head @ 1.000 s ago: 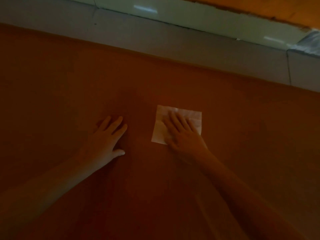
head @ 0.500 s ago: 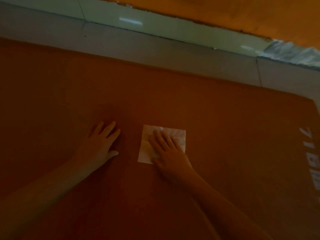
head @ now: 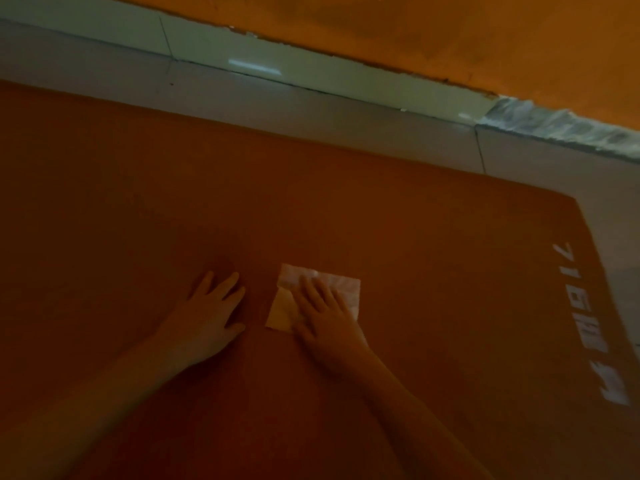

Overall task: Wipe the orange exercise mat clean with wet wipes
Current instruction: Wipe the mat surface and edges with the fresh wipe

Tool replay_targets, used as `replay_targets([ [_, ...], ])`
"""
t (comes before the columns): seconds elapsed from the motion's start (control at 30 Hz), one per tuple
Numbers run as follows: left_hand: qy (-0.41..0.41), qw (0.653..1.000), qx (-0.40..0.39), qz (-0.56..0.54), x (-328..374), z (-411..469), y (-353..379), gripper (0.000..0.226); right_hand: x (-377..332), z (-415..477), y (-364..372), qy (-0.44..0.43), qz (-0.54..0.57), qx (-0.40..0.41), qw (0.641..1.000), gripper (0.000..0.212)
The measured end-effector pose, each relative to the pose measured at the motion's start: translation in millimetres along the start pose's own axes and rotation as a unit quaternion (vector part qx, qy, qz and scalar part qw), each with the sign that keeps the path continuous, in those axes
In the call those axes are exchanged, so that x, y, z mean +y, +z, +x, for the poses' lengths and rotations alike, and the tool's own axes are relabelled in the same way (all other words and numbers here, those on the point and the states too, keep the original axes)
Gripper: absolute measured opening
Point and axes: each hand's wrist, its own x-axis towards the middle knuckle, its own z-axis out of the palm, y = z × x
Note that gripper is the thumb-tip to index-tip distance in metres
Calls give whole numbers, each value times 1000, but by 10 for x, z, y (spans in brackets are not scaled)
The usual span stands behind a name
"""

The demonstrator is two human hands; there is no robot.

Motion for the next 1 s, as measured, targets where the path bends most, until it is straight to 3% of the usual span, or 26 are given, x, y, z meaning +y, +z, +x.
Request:
replay_targets([
  [0.2,20,999,-8,-43,115,-281,193,62,187,-287,33,115,35,-1,993,58],
  [0.5,21,997,48,-48,163,-413,318,56,-195,-947,-59,102,80,-111,985,61],
  [0.7,14,997,42,-57,188,-491,292,57,22,-1270,-332,120,80,-100,984,61],
  [0.9,-65,994,47,-80,556,-354,250,74,415,-1327,-223,131,47,-117,983,64],
  [1.0,-22,994,90,-58,803,-237,263,69,349,-1575,-71,87,76,-86,990,62],
])
